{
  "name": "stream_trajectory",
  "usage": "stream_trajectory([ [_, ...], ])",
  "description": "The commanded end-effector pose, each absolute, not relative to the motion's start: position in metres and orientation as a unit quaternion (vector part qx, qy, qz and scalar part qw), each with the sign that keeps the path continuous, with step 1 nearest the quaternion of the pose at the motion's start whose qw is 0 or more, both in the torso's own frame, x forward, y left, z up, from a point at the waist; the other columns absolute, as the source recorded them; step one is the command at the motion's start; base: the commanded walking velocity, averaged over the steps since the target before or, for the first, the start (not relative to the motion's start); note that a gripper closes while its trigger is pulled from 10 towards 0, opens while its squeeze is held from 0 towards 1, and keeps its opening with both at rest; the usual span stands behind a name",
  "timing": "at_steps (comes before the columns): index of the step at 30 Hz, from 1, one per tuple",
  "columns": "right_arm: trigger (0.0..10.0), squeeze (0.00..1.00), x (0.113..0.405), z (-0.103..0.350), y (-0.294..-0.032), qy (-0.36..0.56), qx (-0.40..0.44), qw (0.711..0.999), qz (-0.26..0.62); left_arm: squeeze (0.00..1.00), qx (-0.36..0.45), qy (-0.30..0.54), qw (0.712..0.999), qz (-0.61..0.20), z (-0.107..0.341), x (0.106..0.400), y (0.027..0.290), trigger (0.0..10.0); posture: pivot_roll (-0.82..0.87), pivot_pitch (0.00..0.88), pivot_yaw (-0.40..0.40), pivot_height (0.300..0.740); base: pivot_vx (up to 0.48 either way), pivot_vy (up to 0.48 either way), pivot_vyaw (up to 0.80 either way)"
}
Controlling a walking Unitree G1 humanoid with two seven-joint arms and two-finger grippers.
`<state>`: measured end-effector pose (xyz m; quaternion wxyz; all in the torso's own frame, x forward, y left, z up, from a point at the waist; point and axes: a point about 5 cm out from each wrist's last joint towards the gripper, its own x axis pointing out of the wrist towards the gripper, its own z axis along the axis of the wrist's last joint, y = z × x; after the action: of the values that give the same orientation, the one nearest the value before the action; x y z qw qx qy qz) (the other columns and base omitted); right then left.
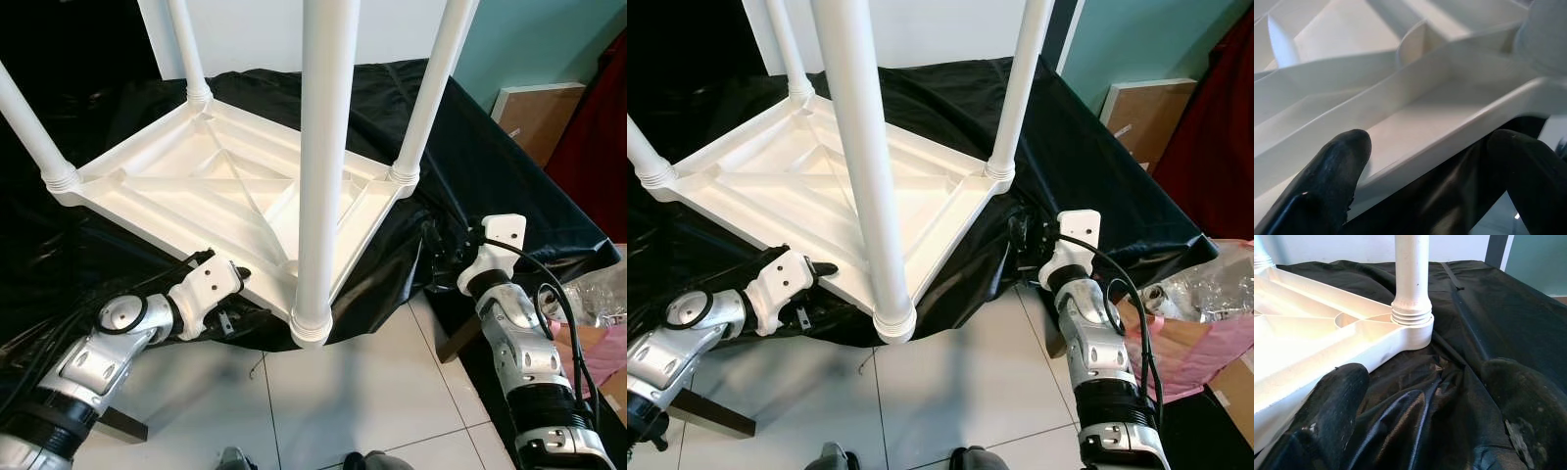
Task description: Building children table
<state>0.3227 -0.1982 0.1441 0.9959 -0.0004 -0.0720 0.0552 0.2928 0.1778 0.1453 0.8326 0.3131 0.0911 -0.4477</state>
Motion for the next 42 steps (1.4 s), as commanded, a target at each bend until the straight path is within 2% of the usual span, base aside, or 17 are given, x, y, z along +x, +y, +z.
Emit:
stream_trajectory([
  [1, 10.0, 0.0, 0.32, 0.141, -0.202, -0.063, -0.003, 0.997, 0.055, 0.22, 0.347, 0.112, 0.814, -0.453, 0.138, 0.295, 0.181, 10.0, -0.03, 0.12, -0.039, 0.74, 0.0, 0.0, 0.0],
  [2, 10.0, 0.0, 0.32, 0.141, -0.202, -0.063, -0.003, 0.997, 0.055, 0.22, 0.347, 0.112, 0.814, -0.453, 0.138, 0.295, 0.181, 10.0, -0.03, 0.12, -0.039, 0.74, 0.0, 0.0, 0.0],
  [3, 10.0, 0.0, 0.32, 0.142, -0.204, -0.062, -0.006, 0.997, 0.054, 0.0, 0.372, 0.118, 0.802, -0.452, 0.138, 0.301, 0.182, 10.0, -0.03, 0.119, -0.034, 0.74, 0.0, 0.0, 0.0],
  [22, 10.0, 0.0, 0.317, 0.141, -0.202, -0.063, -0.007, 0.997, 0.048, 0.0, 0.351, 0.163, 0.746, -0.542, 0.145, 0.312, 0.169, 10.0, -0.06, 0.112, 0.021, 0.74, 0.0, 0.0, 0.0],
  [23, 10.0, 0.0, 0.313, 0.139, -0.203, -0.061, -0.006, 0.997, 0.044, 0.0, 0.351, 0.171, 0.734, -0.555, 0.145, 0.314, 0.168, 7.9, -0.06, 0.127, 0.037, 0.74, 0.0, 0.0, 0.0],
  [24, 10.0, 0.0, 0.313, 0.139, -0.203, -0.061, -0.006, 0.997, 0.044, 0.0, 0.351, 0.171, 0.734, -0.555, 0.145, 0.314, 0.168, 7.9, -0.06, 0.127, 0.037, 0.74, 0.0, 0.0, 0.0],
  [25, 10.0, 0.0, 0.31, 0.137, -0.204, -0.059, -0.006, 0.997, 0.04, 0.0, 0.352, 0.175, 0.728, -0.562, 0.145, 0.316, 0.167, 7.4, -0.07, 0.128, 0.038, 0.74, 0.0, 0.0, 0.0],
  [27, 10.0, 0.0, 0.307, 0.136, -0.204, -0.058, -0.005, 0.998, 0.037, 0.0, 0.352, 0.179, 0.723, -0.566, 0.144, 0.318, 0.167, 7.5, -0.07, 0.133, 0.043, 0.74, 0.0, 0.0, 0.0],
  [28, 10.0, 0.0, 0.305, 0.134, -0.204, -0.056, -0.005, 0.998, 0.035, 0.0, 0.354, 0.181, 0.72, -0.569, 0.144, 0.32, 0.166, 6.0, -0.07, 0.141, 0.049, 0.74, 0.0, 0.0, 0.0],
  [29, 10.0, 0.0, 0.305, 0.134, -0.204, -0.056, -0.005, 0.998, 0.035, 0.0, 0.354, 0.181, 0.72, -0.569, 0.144, 0.32, 0.166, 6.0, -0.07, 0.141, 0.049, 0.74, 0.0, 0.0, 0.0],
  [30, 10.0, 0.0, 0.303, 0.133, -0.204, -0.054, -0.005, 0.998, 0.034, 0.0, 0.354, 0.184, 0.717, -0.572, 0.144, 0.32, 0.166, 8.7, -0.07, 0.149, 0.053, 0.74, 0.0, 0.0, 0.0],
  [31, 10.0, 0.0, 0.303, 0.133, -0.204, -0.054, -0.005, 0.998, 0.034, 0.0, 0.354, 0.184, 0.717, -0.572, 0.144, 0.32, 0.166, 8.7, -0.07, 0.149, 0.053, 0.74, 0.0, 0.0, 0.0],
  [32, 10.0, 0.0, 0.3, 0.132, -0.205, -0.052, -0.004, 0.998, 0.031, 0.0, 0.356, 0.189, 0.713, -0.574, 0.143, 0.323, 0.165, 10.0, -0.08, 0.16, 0.057, 0.74, 0.0, 0.0, 0.0],
  [39, 10.0, 0.0, 0.296, 0.131, -0.205, -0.05, -0.004, 0.998, 0.026, 0.0, 0.358, 0.196, 0.713, -0.57, 0.14, 0.326, 0.163, 10.0, -0.08, 0.196, 0.066, 0.74, 0.0, 0.0, 0.0],
  [40, 10.0, 0.0, 0.295, 0.131, -0.205, -0.049, -0.004, 0.998, 0.026, 0.0, 0.356, 0.2, 0.718, -0.564, 0.139, 0.328, 0.164, 9.4, -0.08, 0.202, 0.066, 0.74, 0.0, 0.0, 0.0],
  [41, 10.0, 0.0, 0.295, 0.131, -0.205, -0.049, -0.004, 0.998, 0.026, 0.0, 0.356, 0.2, 0.718, -0.564, 0.139, 0.328, 0.164, 9.4, -0.08, 0.202, 0.066, 0.74, 0.0, 0.0, 0.0],
  [42, 10.0, 0.0, 0.294, 0.131, -0.205, -0.047, -0.004, 0.999, 0.025, 0.0, 0.354, 0.208, 0.722, -0.558, 0.138, 0.329, 0.165, 3.6, -0.08, 0.205, 0.066, 0.74, 0.0, 0.0, 0.0],
])
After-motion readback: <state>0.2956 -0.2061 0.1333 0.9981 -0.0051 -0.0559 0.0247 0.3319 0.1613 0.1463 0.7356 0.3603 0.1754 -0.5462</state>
